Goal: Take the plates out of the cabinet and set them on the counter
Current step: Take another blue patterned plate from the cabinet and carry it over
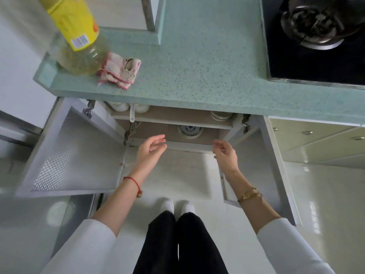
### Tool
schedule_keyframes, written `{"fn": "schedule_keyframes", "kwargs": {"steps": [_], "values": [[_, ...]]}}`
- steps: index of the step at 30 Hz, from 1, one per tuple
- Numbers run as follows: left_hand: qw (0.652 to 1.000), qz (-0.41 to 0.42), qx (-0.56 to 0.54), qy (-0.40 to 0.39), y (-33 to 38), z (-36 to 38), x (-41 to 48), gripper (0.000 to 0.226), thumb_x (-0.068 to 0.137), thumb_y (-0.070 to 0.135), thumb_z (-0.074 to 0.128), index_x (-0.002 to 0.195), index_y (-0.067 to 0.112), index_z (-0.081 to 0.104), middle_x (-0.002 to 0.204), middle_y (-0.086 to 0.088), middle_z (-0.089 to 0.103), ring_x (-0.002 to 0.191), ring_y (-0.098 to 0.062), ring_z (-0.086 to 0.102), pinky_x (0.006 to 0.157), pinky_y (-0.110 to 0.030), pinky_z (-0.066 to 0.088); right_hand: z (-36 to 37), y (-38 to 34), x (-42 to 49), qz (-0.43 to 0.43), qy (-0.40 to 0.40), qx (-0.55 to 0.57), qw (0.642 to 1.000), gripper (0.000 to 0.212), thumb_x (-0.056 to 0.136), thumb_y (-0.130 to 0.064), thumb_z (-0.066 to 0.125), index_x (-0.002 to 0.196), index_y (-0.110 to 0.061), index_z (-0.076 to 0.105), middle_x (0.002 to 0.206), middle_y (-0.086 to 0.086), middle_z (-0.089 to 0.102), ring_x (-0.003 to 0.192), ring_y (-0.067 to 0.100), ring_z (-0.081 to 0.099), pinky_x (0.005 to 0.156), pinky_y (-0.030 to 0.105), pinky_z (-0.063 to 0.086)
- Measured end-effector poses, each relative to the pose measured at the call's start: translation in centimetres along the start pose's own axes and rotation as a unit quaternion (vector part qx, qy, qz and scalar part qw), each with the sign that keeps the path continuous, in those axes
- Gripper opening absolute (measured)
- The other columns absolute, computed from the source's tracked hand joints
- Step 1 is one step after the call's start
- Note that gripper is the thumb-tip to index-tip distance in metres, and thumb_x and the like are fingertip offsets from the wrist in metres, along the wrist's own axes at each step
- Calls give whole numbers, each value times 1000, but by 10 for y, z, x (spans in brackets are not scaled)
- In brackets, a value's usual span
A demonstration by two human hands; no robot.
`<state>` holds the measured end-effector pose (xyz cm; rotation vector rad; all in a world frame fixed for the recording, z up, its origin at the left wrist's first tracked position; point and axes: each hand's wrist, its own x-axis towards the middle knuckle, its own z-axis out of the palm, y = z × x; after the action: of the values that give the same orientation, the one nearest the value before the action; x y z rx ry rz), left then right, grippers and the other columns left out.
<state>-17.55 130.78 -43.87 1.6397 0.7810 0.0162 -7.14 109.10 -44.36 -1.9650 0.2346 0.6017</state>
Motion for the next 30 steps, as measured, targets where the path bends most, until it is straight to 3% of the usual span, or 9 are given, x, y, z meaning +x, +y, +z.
{"fn": "schedule_keyframes", "kwargs": {"steps": [5, 7, 11, 15, 19, 22, 25, 28, 30], "values": [[1000, -11, 24, 5, -81, 39, 102, 33, 89, 13, 69, 122, 15, 68, 110, 1, 72, 91, 3, 67, 90, -20, 53, 57, 68, 102, 22, 15, -18, 999, 23, 93, -17, 55, 113, -13, 65, 112, 14, 69, 108, 32, 63, 100, 49, 49], [999, -25, 36, 4, -120, 58, 150, 33, 88, 12, 69, 120, 18, 68, 106, 2, 73, 97, -10, 69, 93, -30, 56, 78, 96, 151, 15, 25, -31, 999, 23, 94, -17, 54, 113, -12, 65, 112, 15, 70, 106, 33, 64, 99, 49, 49], [997, -36, 64, -8, -198, 100, 251, 34, 89, 6, 66, 123, 11, 64, 121, -14, 71, 112, -32, 67, 100, -49, 53, 113, 158, 249, 2, 25, -72, 997, 30, 96, -16, 49, 123, -11, 61, 118, 10, 67, 101, 26, 61, 81, 24, 42], [997, -40, 61, 0, -263, 132, 327, 40, 89, 14, 69, 128, 12, 59, 129, -10, 67, 116, -30, 65, 102, -47, 52, 139, 215, 334, -27, 25, -117, 992, 30, 96, -8, 50, 123, -2, 60, 124, 17, 63, 112, 30, 59, 73, 18, 36], [999, -36, -2, 14, -312, 164, 399, 50, 90, -3, 65, 137, -2, 49, 129, -17, 61, 121, -32, 58, 101, -44, 50, 164, 259, 413, -80, 28, -177, 981, 30, 98, -6, 47, 120, 5, 63, 130, 19, 61, 117, 33, 56, 66, 1, 36], [999, -6, -25, 21, -345, 183, 443, 40, 89, -8, 64, 127, -1, 55, 98, 1, 64, 99, -17, 59, 78, -32, 46, 183, 280, 460, -106, 39, -200, 973, 32, 100, -9, 43, 124, 6, 58, 133, 19, 58, 119, 34, 54, 80, 17, 38], [999, 50, 2, 0, -370, 192, 474, 36, 89, -4, 65, 106, 25, 53, 84, 17, 65, 81, 2, 61, 82, -33, 46, 200, 289, 498, -130, 60, -204, 968, 33, 100, -8, 44, 127, 5, 56, 134, 21, 58, 121, 35, 54, 93, 29, 38], [997, 72, 34, -15, -381, 199, 493, 38, 89, 2, 68, 124, 14, 58, 117, -10, 67, 109, -27, 64, 95, -49, 54, 213, 294, 526, -149, 82, -229, 958, 33, 100, -12, 44, 127, 2, 56, 132, 21, 60, 121, 37, 55, 97, 34, 40], [994, 83, 60, -38, -387, 203, 504, 48, 89, 3, 66, 135, 3, 54, 131, -22, 63, 120, -37, 61, 99, -55, 52, 218, 298, 540, -158, 96, -232, 955, 32, 97, -10, 48, 124, 3, 58, 129, 22, 62, 119, 36, 56, 95, 33, 39]]}}
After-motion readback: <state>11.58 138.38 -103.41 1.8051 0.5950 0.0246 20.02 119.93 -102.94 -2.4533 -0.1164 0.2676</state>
